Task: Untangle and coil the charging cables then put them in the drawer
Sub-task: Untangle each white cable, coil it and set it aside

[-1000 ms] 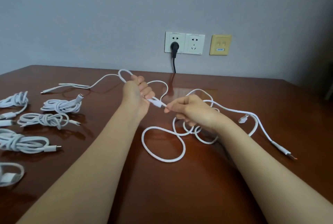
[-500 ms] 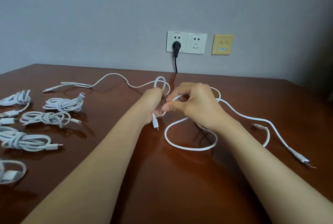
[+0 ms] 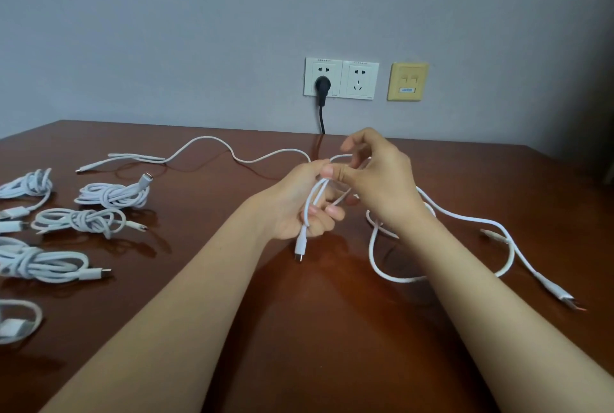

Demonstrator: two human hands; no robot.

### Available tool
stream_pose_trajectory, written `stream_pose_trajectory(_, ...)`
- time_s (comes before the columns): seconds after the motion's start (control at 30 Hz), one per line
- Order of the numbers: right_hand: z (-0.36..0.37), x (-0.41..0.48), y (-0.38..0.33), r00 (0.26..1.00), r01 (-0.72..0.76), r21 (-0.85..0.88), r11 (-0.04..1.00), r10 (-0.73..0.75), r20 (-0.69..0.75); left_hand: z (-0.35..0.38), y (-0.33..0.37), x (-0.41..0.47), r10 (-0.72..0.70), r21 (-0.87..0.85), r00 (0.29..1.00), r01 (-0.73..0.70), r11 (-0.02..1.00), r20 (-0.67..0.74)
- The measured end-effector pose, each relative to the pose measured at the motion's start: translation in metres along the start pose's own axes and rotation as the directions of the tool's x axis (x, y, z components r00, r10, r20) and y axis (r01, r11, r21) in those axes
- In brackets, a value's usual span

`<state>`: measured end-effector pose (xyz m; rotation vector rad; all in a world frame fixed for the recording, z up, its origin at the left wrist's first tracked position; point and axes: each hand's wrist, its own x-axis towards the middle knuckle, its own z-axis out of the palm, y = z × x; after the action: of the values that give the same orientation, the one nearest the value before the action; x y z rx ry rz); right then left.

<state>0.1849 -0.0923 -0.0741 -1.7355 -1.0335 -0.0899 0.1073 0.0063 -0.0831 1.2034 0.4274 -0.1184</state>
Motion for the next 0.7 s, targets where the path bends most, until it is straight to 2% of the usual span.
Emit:
stream_pose_trajectory(0.1, 0.0, 0.001, 0.001, 0.999, -0.021, -0.015, 1.0, 0.022, 0.037, 0.001, 0.0, -0.002, 0.048, -0.019, 0.999, -0.047, 0.999, 0.025)
stream_pose_trajectory(0.17, 0.001, 0.002, 0.002, 0.997, -0.039, 0.018, 0.999, 0.038, 0.061, 0.004, 0.0, -0.006, 0.082, 0.053, 0.996, -0.084, 0.995, 0.03)
stream_pose_trajectory(0.23, 0.0, 0.005, 0.004, 0.993, -0.114, 0.12, 0.986, 0.111, 0.035, 0.006, 0.001, -0.009, 0.101, 0.143, 0.994, -0.106, 0.984, 0.039)
stream_pose_trajectory(0.3, -0.004, 0.008, 0.003, 0.975, -0.224, 0.237, 0.946, 0.216, 0.059, 0.007, 0.001, -0.009, 0.137, 0.14, 0.99, -0.142, 0.98, 0.046)
stream_pose_trajectory(0.37, -0.008, 0.008, 0.002, 0.966, -0.252, 0.164, 0.954, 0.239, 0.093, 0.006, 0.0, -0.01, 0.172, 0.129, 0.984, -0.175, 0.976, 0.04)
stream_pose_trajectory(0.43, -0.008, 0.006, 0.002, 0.98, -0.185, 0.007, 0.983, 0.184, 0.077, 0.007, -0.001, -0.012, 0.181, 0.179, 0.982, -0.188, 0.966, 0.058)
stream_pose_trajectory(0.47, -0.008, 0.006, 0.003, 0.988, -0.145, -0.019, 0.989, 0.146, 0.049, 0.007, -0.001, -0.014, 0.176, 0.22, 0.981, -0.188, 0.957, 0.076)
stream_pose_trajectory(0.57, -0.005, 0.004, 0.002, 0.997, -0.064, 0.041, 0.997, 0.066, -0.03, 0.009, 0.0, -0.016, 0.141, 0.313, 0.985, -0.167, 0.935, 0.104)
stream_pose_trajectory(0.7, -0.003, 0.003, 0.0, 0.999, -0.024, 0.169, 0.985, 0.028, -0.022, 0.01, -0.002, -0.014, 0.118, 0.324, 0.987, -0.148, 0.935, 0.11)
